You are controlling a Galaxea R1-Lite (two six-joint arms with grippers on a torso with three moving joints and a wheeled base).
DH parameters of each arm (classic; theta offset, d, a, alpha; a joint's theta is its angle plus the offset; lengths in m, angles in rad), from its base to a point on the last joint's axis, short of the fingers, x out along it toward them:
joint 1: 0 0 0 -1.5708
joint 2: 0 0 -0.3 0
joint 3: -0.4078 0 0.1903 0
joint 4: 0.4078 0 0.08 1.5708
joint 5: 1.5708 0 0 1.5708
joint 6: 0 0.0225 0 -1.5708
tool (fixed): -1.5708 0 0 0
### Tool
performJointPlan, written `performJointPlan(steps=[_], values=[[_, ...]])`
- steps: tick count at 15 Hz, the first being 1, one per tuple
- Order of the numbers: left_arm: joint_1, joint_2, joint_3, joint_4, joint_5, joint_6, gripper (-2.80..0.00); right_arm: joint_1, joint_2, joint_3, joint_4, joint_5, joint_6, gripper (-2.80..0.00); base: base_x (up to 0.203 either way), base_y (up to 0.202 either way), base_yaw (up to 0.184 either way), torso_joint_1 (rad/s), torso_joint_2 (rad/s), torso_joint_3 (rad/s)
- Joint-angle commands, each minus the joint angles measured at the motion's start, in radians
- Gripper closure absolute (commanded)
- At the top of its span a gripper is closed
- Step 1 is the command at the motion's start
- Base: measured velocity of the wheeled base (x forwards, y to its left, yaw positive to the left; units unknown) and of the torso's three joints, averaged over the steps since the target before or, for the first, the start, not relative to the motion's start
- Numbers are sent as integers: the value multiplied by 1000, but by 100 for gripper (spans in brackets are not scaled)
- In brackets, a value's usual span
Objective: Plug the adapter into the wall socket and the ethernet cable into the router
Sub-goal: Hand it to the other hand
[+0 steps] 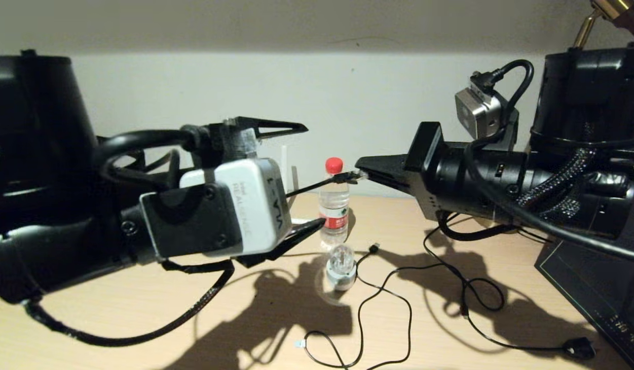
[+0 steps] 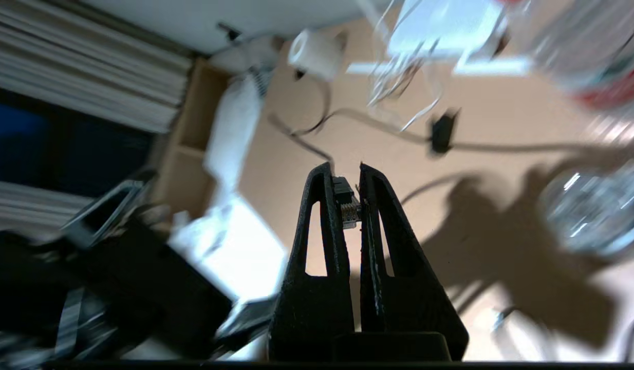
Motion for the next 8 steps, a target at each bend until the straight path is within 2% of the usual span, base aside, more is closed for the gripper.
performJointPlan(steps=[1, 4, 6, 8], values=[[19, 65, 53, -164, -82, 17, -280, -24, -56, -26, 52, 79, 137, 0, 0, 0, 0, 0, 0, 0], [28, 104, 58, -224, -178, 38, -280, -89, -109, -63, 122, 279, 350, 0, 0, 0, 0, 0, 0, 0], [27, 106, 56, -279, -230, 60, -280, -107, -109, -67, 130, 326, 417, 0, 0, 0, 0, 0, 0, 0], [27, 109, 44, -283, -232, 84, -280, -113, -107, -68, 131, 352, 438, 0, 0, 0, 0, 0, 0, 0]])
